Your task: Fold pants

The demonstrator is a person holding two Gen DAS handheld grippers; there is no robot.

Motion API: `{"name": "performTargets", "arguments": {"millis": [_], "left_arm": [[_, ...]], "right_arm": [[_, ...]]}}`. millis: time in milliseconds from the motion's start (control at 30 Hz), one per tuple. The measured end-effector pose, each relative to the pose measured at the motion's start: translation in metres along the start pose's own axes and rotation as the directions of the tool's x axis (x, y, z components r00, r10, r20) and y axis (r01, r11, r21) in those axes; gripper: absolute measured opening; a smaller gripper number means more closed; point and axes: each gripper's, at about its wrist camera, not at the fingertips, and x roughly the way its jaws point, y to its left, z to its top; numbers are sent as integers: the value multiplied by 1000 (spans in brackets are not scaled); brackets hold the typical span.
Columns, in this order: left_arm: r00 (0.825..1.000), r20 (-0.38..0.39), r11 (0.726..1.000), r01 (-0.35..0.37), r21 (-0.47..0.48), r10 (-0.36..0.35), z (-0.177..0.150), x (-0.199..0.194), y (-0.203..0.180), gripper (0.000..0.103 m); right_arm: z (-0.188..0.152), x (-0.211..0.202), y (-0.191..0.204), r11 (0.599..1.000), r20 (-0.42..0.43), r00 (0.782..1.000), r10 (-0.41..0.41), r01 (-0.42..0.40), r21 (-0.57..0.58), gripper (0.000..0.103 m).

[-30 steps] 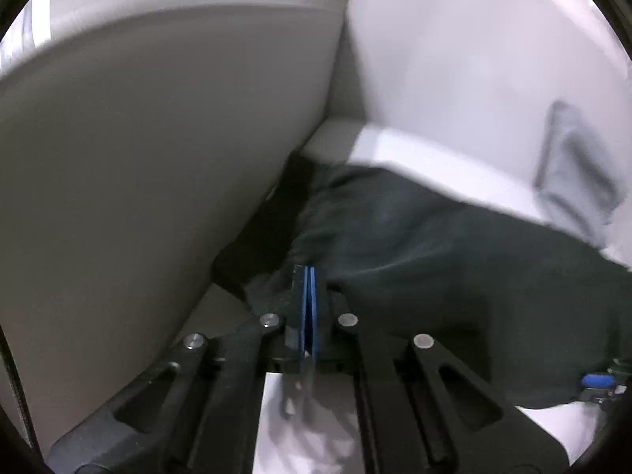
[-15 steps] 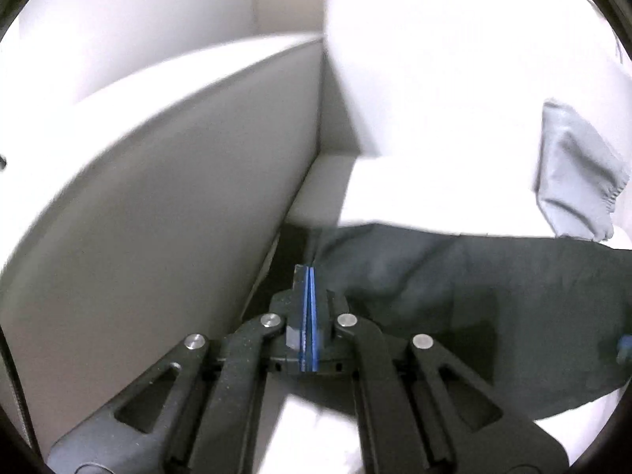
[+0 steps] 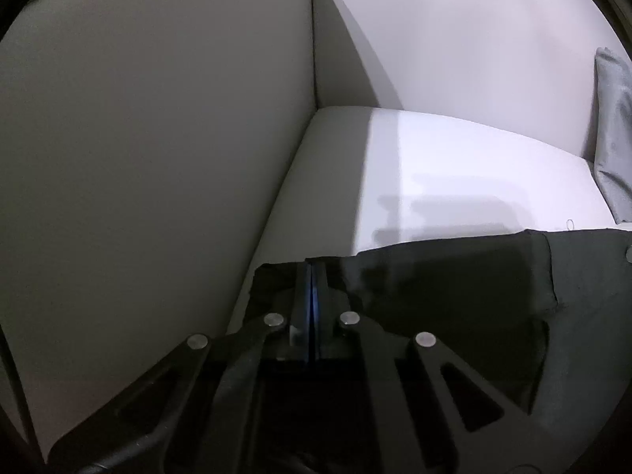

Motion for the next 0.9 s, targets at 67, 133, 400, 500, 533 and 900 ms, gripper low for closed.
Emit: {"name": "performTargets", "arguments": {"millis": [67, 133, 400, 500, 533, 900], "left_arm": [[999, -36, 998, 13, -54, -15, 8, -1, 5, 0], [1000, -20, 995, 8, -96, -10, 12, -12, 8, 0], [903, 296, 948, 316, 35, -312, -15, -156, -67, 57], [802, 310, 850, 525, 42, -510, -32, -199, -107, 87], [765, 296, 808, 588, 39, -572, -38, -216, -121, 87], [624, -82, 627, 779, -15, -777, -125, -258, -307, 88]], "right_arm": [[-1, 1, -3, 1000, 8, 1000, 17, -17, 5, 4], [-2, -8, -5, 1000, 3, 1000, 6, -6, 28, 4], [-79, -169, -21, 994, 203, 975, 92, -101, 35, 26], [-132, -223, -44, 993, 270, 963, 22, -51, 103, 76], [-150, -238, -48, 993, 305, 952, -15, -20, 112, 80], [-285, -246, -48, 995, 346, 933, -100, 98, 21, 80]]}}
